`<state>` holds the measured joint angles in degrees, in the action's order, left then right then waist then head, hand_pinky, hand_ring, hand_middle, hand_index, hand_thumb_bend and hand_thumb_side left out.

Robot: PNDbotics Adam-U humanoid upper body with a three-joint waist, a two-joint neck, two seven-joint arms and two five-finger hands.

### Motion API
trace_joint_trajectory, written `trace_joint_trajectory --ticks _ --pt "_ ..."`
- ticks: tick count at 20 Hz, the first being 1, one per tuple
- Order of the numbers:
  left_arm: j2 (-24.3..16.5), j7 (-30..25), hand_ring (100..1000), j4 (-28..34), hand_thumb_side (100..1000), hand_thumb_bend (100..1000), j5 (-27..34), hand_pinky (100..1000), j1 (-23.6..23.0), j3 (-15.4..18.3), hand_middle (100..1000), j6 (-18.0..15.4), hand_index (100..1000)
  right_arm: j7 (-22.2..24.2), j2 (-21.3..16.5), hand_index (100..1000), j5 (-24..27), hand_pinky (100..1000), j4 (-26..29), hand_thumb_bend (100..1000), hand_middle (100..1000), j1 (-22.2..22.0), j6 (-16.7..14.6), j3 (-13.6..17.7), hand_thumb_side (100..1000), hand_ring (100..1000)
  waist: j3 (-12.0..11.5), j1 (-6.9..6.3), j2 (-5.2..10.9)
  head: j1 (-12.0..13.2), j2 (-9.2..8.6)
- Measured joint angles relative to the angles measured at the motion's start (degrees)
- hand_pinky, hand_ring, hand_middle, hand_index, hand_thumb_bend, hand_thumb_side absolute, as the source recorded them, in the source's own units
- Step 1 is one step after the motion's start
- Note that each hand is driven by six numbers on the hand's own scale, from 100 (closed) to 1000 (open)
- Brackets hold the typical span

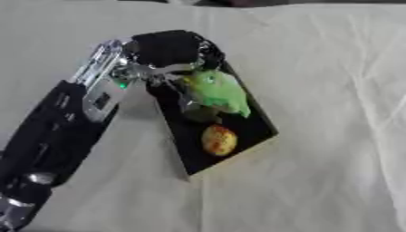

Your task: Pick up objects on the table and place them in the box.

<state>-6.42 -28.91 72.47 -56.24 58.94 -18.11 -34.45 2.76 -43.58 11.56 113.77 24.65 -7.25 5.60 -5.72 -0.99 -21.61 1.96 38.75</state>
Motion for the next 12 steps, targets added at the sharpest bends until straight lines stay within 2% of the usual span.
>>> trace_joint_trajectory --ticks 2,4,6,9,12 --pt "0.5 -0.2 798 0.0 227 100 -0.9 820 -0.1 0.0 763 0.1 919 0.0 0.0 745 0.0 911 0.0 100 608 0.0 0.0 0.0 470 899 0.0 -0.01 0.00 0.0 0.00" --pt "0.7 -0.2 844 0.0 232 155 -2.0 858 -0.2 -0.1 807 0.1 940 0.0 0.0 745 0.0 911 0.0 100 608 0.0 0.0 0.0 470 899 0.0 -0.02 0.00 0.0 0.00" --pt "0.9 -0.2 904 0.0 239 262 -3.3 907 -0.3 -0.1 862 0.1 972 0.0 0.0 744 0.0 911 0.0 100 608 0.0 0.1 0.0 470 899 0.0 -0.02 0.00 0.0 0.00" --pt "0.9 0.0 950 0.0 248 382 -5.2 947 -0.4 -0.1 898 -0.1 994 0.0 0.0 744 0.1 911 0.0 100 607 -0.1 0.1 0.0 470 899 0.0 -0.02 0.00 0.0 0.00" --pt "0.9 0.4 978 0.0 251 400 -6.9 974 -0.5 -0.1 917 -0.5 1000 0.0 0.0 744 0.1 911 0.0 100 607 -0.3 0.2 0.0 470 899 -0.1 -0.02 0.00 0.0 0.00"
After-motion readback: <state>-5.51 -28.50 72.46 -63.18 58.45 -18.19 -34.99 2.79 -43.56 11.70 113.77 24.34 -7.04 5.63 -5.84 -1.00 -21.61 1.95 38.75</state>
